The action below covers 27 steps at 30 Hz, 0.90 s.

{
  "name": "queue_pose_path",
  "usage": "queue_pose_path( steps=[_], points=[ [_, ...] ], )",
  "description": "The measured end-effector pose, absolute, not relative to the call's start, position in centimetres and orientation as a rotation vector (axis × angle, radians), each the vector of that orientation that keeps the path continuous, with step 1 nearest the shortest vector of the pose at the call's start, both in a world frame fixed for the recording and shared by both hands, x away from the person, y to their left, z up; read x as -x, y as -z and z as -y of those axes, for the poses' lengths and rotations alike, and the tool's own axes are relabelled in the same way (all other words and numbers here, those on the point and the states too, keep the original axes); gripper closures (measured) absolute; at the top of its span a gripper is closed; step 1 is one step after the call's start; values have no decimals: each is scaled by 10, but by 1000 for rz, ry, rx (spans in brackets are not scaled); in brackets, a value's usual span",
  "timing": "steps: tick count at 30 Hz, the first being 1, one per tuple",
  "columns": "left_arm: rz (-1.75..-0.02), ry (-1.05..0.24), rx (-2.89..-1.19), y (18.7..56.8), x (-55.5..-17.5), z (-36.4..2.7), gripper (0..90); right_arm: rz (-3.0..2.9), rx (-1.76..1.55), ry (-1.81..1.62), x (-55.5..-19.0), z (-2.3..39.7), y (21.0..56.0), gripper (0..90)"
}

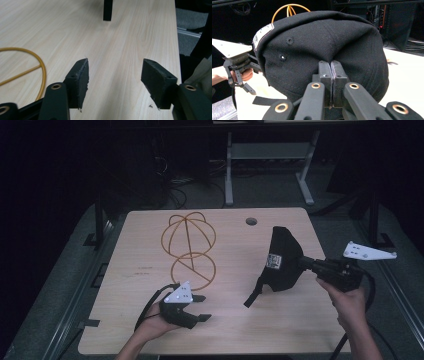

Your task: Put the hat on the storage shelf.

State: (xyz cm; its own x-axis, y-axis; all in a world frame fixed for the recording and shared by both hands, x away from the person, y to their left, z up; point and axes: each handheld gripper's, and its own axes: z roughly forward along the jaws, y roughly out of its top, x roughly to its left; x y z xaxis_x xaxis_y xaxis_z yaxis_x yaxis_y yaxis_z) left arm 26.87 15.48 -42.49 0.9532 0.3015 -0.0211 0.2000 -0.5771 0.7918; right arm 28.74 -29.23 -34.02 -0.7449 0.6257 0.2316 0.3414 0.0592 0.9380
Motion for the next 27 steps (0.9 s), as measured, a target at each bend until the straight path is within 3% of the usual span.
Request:
queue_pose_path(
  steps=[27],
  points=[
    [-387,-157,-2194,434,-268,-165,348,-2162,-882,-1744,-320,247,288,892]
  ],
)
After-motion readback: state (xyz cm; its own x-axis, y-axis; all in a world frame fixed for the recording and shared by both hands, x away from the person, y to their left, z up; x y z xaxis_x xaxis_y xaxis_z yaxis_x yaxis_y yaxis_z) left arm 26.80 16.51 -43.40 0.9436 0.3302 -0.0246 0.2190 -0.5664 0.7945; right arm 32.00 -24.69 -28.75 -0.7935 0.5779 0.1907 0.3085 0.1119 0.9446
